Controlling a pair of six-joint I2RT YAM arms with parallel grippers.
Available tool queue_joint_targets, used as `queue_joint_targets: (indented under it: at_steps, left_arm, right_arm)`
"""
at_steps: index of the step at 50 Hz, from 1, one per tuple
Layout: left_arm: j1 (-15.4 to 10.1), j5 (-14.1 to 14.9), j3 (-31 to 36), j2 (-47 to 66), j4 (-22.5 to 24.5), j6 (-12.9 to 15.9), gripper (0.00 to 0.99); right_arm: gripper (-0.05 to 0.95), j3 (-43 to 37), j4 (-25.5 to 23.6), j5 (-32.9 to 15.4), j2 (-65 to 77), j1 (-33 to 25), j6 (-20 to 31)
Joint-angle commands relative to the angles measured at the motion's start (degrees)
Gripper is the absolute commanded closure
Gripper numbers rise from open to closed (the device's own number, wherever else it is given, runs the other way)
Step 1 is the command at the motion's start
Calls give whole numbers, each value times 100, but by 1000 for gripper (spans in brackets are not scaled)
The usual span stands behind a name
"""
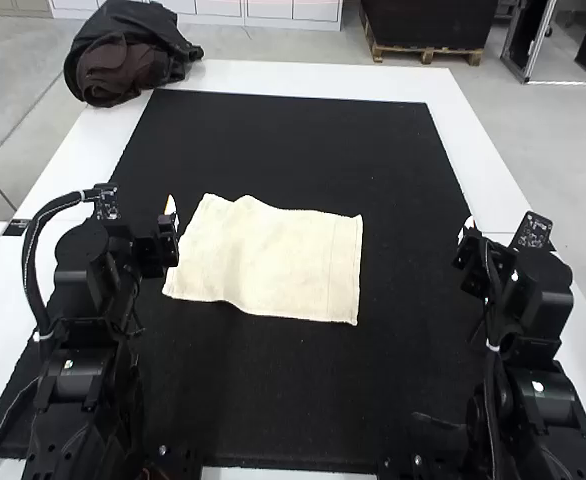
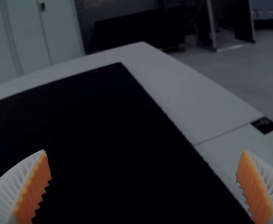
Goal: Fold the towel.
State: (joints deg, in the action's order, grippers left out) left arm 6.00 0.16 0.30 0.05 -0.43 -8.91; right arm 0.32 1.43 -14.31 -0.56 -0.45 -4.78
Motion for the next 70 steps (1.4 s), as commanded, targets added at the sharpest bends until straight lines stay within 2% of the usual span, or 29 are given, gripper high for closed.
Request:
queue_joint_targets:
  at_steps: [1,70]
  left_arm:
    - [42,-43,-21,-32,25,-50,36]
    - [42,-43,-21,-23,34,-59,36]
  right_arm:
    - [-20,-32,24,59,47,-26,-59]
    - [-20,-32,6,112,47,-26,-138]
